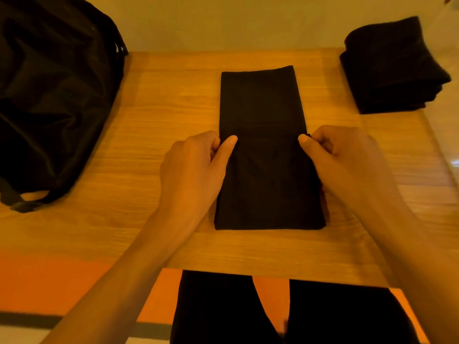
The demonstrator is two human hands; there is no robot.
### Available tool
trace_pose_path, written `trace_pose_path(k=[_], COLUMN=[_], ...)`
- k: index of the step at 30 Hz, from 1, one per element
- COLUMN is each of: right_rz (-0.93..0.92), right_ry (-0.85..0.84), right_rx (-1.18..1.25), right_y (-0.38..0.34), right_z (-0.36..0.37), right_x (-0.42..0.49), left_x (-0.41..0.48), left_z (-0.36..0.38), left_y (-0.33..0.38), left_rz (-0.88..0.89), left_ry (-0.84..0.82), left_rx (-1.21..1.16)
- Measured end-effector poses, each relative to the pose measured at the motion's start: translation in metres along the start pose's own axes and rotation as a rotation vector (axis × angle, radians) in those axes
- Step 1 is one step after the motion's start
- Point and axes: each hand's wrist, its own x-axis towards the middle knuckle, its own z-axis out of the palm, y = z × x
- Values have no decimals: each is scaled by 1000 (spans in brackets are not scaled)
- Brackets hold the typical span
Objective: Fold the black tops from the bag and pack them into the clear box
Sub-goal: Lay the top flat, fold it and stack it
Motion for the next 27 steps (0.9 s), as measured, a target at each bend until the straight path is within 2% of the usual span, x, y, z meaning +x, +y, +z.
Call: trace_pose_path(k=[10,14,16,17,19,21,23,25,27], right_rz=[-58,-79,-186,-254,-364,-375,-342,-330,-333], right_ry=[104,155,237,253,198,14,-168,-257,-271], right_rx=[-190,-116,-130,-160,-272,-403,-465,-485,-497], right_y=[1,-4,-6,-7,-6,-8,-8,-3,1], right_z=[9,0,-7,-8,-3,5,12,16,17], right_x=[0,-11,-27,-36,-50,-53,-48,-43,-42], left_x=[3,-6,-19,-27,-43,-52,-50,-47,-47], left_z=[4,-6,-17,-20,-19,-13,-6,-2,1], left_y=[-2,1,4,6,7,5,2,-2,-3], left_rz=[13,70,172,234,336,396,397,366,353], left_ry=[34,195,259,230,59,-147,-286,-343,-353], left_rx=[75,-12,-31,-28,20,139,247,330,375])
